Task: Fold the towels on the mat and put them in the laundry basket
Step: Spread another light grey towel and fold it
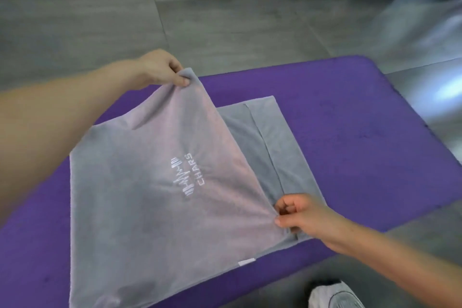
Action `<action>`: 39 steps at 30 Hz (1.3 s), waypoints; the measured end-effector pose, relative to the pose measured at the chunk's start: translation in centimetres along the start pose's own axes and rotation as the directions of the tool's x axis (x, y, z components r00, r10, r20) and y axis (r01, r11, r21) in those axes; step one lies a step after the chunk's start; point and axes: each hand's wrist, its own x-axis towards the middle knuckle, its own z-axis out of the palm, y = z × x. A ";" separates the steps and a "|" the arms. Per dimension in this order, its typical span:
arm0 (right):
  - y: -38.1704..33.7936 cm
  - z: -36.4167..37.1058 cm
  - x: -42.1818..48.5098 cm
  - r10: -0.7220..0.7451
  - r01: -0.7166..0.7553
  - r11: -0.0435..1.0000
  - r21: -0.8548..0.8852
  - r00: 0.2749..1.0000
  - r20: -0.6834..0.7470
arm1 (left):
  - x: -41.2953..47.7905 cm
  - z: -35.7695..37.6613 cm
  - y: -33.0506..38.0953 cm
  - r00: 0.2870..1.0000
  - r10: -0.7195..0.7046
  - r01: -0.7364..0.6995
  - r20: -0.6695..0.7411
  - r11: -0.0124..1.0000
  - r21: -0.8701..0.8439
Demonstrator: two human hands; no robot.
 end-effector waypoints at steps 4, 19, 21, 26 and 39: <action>3.5 -5.5 -0.1 0.035 -0.030 0.996 0.083 0.998 -0.054 | 4.5 4.9 6.5 1.000 0.002 -0.004 0.026 0.998 0.068; 11.0 -14.6 4.7 0.069 -0.128 0.878 -0.461 0.987 -0.142 | 13.2 18.3 14.2 0.992 -0.108 0.121 -0.069 0.964 0.236; 10.2 -15.0 5.2 -0.009 -0.087 0.747 -0.659 0.990 -0.141 | 12.8 18.5 12.9 0.988 -0.133 0.153 -0.083 0.941 0.303; 5.6 -15.9 8.1 -0.247 -0.082 0.575 -0.814 0.931 -0.268 | 8.8 15.1 6.5 0.936 -0.231 0.315 -0.264 0.886 0.340; -6.1 -12.9 23.5 -0.348 0.008 0.840 -0.543 0.775 -0.527 | -4.4 9.5 -12.9 0.517 -0.721 0.791 -0.462 0.608 -0.064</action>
